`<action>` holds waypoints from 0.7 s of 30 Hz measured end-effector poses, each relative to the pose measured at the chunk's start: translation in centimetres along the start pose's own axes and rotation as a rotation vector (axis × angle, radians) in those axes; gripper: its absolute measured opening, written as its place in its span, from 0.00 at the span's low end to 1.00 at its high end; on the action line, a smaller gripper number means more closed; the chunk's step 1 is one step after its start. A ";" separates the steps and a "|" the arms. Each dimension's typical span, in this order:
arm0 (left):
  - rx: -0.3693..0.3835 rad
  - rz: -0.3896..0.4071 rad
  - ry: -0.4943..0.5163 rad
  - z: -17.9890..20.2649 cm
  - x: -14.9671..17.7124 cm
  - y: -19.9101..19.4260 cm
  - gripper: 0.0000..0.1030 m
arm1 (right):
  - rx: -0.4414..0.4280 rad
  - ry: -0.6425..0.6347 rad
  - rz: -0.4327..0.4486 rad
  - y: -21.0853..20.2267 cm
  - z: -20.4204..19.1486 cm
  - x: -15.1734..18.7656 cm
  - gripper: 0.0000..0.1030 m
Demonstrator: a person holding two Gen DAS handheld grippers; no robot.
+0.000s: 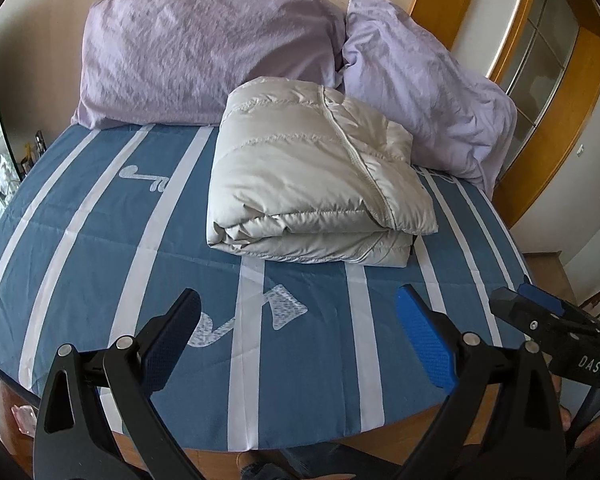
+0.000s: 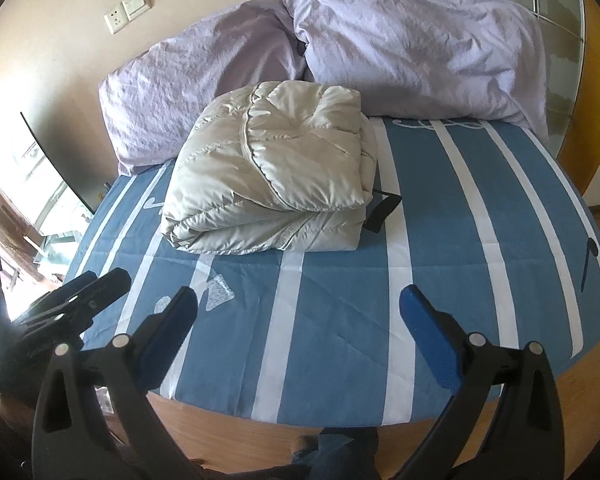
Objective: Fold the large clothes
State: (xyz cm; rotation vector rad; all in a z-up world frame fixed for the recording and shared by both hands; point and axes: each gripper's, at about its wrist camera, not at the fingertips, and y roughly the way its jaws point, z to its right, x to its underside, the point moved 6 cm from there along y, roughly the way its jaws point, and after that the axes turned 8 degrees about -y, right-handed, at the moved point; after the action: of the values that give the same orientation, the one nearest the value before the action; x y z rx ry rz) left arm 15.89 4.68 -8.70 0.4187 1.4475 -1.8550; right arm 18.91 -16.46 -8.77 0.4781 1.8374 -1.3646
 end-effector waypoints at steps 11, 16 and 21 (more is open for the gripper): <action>0.015 -0.002 -0.011 0.0 0.1 0.3 0.96 | -0.021 0.010 -0.016 0.6 -0.2 0.1 0.98; 0.015 -0.005 -0.010 0.0 0.1 0.4 0.96 | -0.021 0.008 -0.021 0.8 -0.3 0.1 0.98; 0.015 -0.005 -0.009 0.0 0.0 0.4 0.96 | -0.021 0.010 -0.021 0.9 -0.3 0.1 0.98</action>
State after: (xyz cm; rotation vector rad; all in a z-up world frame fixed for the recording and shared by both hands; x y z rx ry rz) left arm 16.15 4.63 -9.01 0.4134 1.4306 -1.8707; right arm 19.40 -15.91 -9.38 0.4564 1.8683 -1.3579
